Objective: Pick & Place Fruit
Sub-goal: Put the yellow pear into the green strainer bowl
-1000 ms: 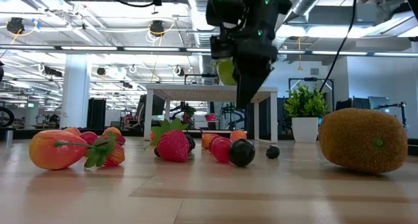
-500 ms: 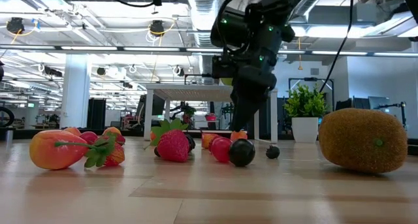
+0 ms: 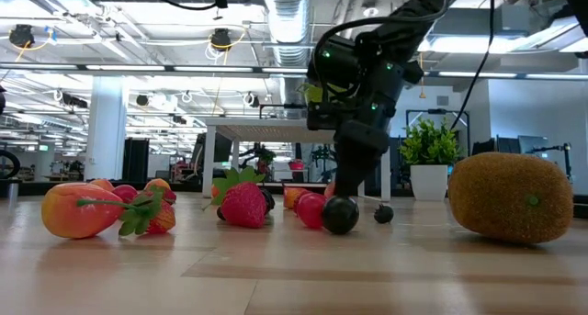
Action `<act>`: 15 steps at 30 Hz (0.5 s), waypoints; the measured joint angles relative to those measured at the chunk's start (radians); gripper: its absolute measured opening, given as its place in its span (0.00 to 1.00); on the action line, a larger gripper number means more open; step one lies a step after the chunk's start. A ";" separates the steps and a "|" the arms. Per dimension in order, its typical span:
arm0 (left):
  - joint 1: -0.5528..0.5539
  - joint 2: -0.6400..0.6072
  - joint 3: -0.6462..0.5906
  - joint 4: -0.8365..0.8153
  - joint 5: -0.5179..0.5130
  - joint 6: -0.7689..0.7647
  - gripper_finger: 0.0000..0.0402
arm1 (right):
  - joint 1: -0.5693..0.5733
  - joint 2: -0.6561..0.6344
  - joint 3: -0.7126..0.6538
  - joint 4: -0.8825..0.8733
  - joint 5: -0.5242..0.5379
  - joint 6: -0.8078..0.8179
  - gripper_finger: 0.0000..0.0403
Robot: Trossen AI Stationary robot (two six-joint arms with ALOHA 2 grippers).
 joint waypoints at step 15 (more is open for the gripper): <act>0.000 0.000 0.000 0.000 0.000 0.000 0.40 | 0.002 0.000 0.000 0.053 0.003 0.002 0.58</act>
